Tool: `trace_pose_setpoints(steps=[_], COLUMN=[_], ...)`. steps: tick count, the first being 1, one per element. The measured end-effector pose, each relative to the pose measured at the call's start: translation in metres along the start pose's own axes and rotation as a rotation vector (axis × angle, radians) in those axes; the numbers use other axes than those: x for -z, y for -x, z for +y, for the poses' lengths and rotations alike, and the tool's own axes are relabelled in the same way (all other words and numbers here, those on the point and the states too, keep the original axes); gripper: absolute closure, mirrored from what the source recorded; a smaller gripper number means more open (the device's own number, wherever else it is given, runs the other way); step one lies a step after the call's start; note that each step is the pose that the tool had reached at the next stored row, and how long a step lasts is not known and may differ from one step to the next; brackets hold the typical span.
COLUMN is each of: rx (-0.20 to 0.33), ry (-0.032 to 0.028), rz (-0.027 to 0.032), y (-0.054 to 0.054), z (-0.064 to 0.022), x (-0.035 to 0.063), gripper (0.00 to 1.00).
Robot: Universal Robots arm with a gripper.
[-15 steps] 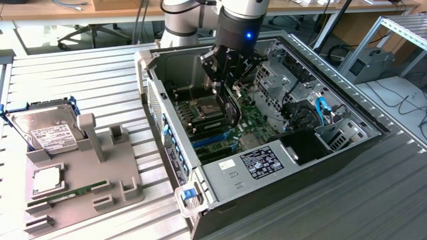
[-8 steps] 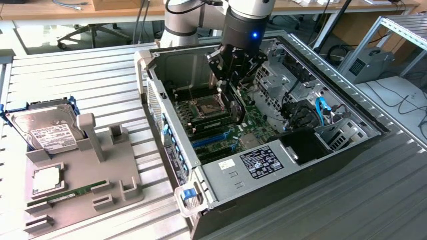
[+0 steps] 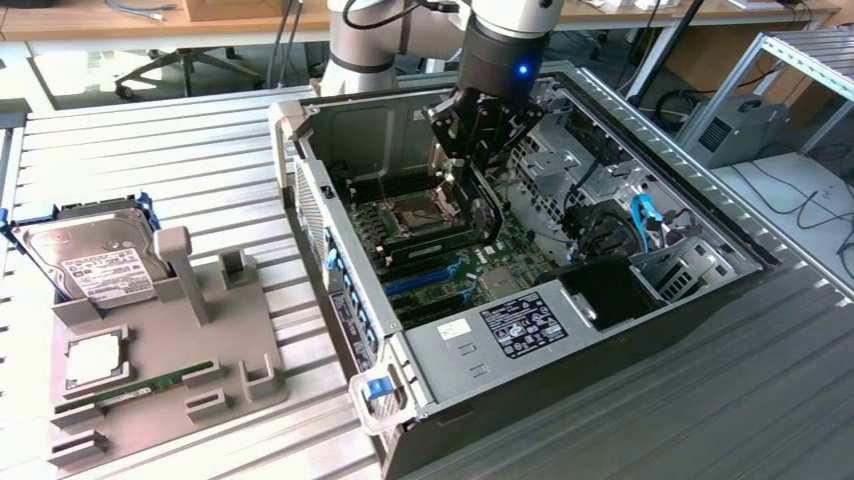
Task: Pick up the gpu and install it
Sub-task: 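Pick up the gpu and move the gpu toward the slot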
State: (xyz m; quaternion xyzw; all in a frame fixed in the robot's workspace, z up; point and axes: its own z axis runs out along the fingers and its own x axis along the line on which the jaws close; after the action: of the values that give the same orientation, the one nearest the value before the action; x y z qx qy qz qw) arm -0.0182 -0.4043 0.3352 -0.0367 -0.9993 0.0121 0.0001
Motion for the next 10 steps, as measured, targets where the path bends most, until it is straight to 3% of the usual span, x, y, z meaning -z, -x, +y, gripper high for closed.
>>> trace_pose_setpoints(steps=[10], rx=[0.001], ry=[-0.0002], rz=[0.0014], y=[0.021], z=[0.0064], x=[-0.0039], gripper=[0.73])
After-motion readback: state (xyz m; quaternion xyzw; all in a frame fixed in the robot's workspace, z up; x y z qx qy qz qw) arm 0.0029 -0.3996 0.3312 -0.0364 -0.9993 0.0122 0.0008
